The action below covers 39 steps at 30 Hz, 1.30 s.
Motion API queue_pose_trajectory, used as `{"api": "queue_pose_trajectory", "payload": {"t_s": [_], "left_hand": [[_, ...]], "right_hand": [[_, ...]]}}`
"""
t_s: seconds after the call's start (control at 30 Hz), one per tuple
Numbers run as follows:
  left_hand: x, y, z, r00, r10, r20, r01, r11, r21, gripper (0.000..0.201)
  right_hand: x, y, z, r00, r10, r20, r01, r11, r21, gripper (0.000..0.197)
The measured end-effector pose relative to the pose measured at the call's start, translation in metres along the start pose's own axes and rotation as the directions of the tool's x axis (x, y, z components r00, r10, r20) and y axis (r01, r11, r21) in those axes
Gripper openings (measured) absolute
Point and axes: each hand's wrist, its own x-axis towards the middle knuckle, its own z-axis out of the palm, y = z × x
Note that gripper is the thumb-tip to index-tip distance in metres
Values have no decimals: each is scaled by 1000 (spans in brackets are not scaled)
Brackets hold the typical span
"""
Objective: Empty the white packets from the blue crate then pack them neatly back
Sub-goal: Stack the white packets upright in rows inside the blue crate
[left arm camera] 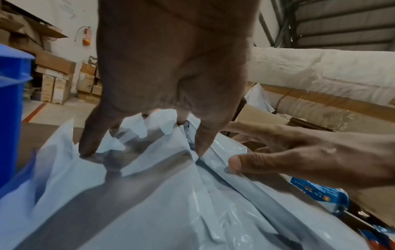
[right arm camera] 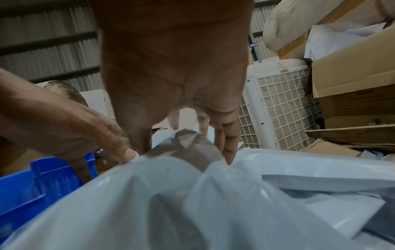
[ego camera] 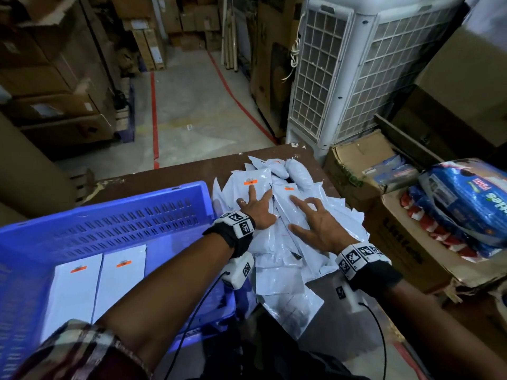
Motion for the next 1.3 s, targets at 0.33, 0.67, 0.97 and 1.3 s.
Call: {"api": "queue_pose_trajectory", "payload": {"t_s": [0.33,0.67,0.97,1.3], "left_hand": [[1,-3,-4,988,-153,-25,154,987,35,96],[5,-3,7,986,-169,12,169,983,-68,117],[3,2,-7,989,-136,-65,124,978,-169,105],[-27,-9,-17,968,-136,-209,46,922,-384,87]], "right_hand": [[3,0,9,996,10,84,-5,998,-64,78],[2,3,7,996,6,84,-1,999,-51,79],[0,7,1,1000,6,13,-6,1000,21,76],[-1,-16,12,991,133,6,-132,989,-63,86]]}}
